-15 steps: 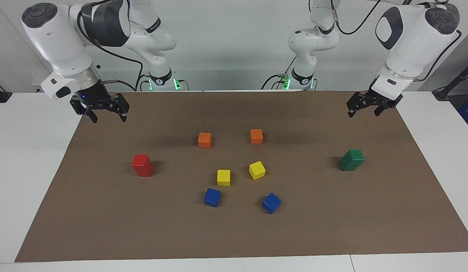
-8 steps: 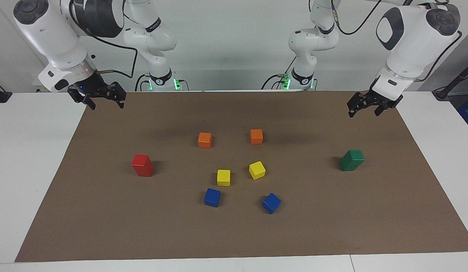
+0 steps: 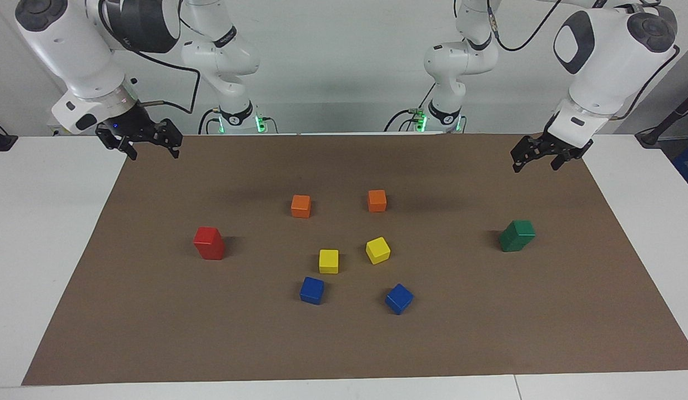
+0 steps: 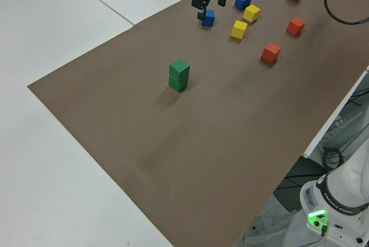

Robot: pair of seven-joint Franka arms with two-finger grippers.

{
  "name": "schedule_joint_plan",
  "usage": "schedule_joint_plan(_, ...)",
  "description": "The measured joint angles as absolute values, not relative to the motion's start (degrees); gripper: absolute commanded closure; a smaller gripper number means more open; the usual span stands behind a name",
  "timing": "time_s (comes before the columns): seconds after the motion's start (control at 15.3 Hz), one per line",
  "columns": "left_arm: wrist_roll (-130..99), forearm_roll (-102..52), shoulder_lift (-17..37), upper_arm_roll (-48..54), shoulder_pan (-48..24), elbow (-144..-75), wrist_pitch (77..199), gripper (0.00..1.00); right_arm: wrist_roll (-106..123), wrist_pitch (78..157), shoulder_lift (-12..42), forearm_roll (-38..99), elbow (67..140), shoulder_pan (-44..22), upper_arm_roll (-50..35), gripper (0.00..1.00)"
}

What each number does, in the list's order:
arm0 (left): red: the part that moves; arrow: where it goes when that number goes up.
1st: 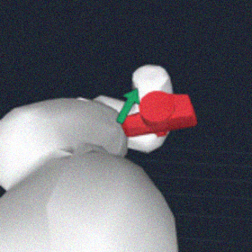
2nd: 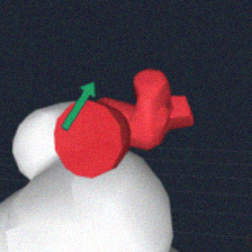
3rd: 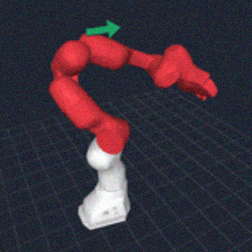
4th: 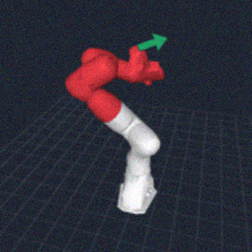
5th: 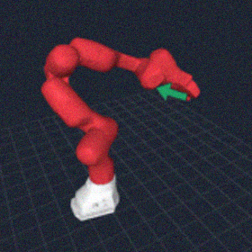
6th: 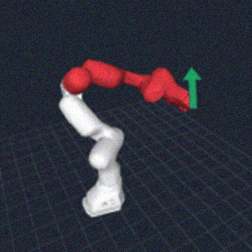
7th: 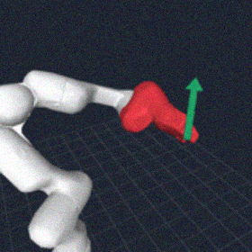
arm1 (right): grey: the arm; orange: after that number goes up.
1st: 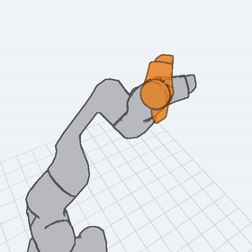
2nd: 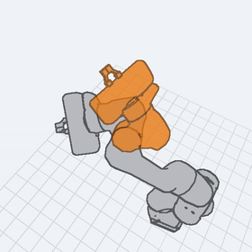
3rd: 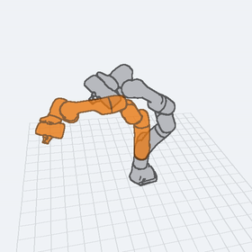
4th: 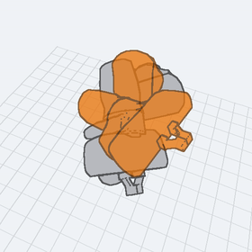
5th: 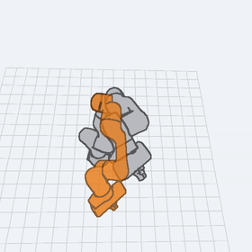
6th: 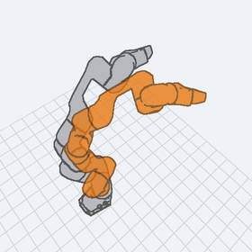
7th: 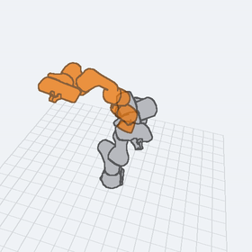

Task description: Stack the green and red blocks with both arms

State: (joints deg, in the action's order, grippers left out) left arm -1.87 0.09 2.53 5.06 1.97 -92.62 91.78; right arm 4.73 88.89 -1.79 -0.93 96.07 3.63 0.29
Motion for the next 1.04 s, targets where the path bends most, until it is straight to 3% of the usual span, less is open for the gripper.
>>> schedule_joint_plan(0.26,-1.87,0.09,2.45,4.89,1.99,-92.62,91.77,0.0,4.72,92.73,-1.55,-2.13,95.56,3.62,0.23,0.0)
schedule_joint_plan(1.04,-1.87,0.09,2.29,4.54,1.97,-92.59,91.81,0.0,4.7,92.88,-1.5,-2.13,95.01,3.62,0.23,0.0)
